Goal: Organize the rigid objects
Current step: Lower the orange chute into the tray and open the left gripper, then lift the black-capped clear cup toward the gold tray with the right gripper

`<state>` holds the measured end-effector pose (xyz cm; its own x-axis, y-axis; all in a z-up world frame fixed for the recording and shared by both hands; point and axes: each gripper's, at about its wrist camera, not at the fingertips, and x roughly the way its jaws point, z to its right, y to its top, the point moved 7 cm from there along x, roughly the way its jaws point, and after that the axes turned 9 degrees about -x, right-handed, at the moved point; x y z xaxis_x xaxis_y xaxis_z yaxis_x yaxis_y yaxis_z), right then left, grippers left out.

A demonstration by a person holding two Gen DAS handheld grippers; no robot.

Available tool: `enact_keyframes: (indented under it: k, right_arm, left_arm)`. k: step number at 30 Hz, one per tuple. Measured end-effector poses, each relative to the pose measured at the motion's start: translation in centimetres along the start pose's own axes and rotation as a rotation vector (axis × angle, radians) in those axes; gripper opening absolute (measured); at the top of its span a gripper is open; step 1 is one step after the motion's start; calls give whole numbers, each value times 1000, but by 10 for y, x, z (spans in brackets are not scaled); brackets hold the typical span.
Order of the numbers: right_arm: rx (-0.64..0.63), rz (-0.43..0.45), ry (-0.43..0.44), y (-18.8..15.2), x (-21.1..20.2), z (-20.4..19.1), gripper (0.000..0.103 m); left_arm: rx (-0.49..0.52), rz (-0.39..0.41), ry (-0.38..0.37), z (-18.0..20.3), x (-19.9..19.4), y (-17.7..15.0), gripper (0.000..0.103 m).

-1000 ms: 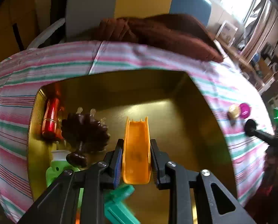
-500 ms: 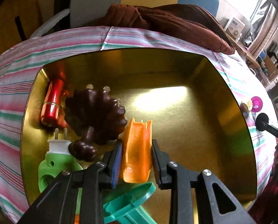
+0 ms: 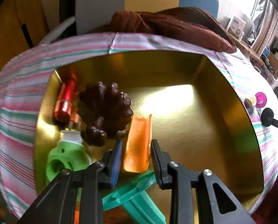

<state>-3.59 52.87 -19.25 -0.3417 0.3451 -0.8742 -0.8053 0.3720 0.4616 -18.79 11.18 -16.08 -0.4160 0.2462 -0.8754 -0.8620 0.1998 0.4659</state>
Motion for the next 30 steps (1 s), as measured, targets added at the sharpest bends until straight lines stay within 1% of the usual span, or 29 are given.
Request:
enact_keyframes:
  k: [3, 9, 13, 15, 23, 27, 30]
  right_arm:
    - [1, 0, 1, 0, 0, 0, 65]
    - [-2, 5, -2, -1, -1, 0, 65]
    - [-3, 5, -3, -1, -1, 0, 65]
    - [-4, 5, -5, -1, -1, 0, 65]
    - [-7, 9, -9, -2, -2, -1, 65]
    - [-10, 12, -13, -2, -2, -2, 65]
    - [-10, 13, -13, -2, -2, -2, 65]
  left_arm:
    - [-10, 31, 13, -2, -10, 2, 30]
    - [-47, 187, 49, -8, -55, -1, 30]
    - [-50, 255, 73, -8, -79, -9, 30]
    - [-49, 266, 80, -7, -86, -15, 30]
    - [-50, 303, 70, -3, -109, -42, 30]
    - [-51, 305, 63, -2, -115, -52, 30]
    - [-50, 304, 74, -3, -117, -57, 30]
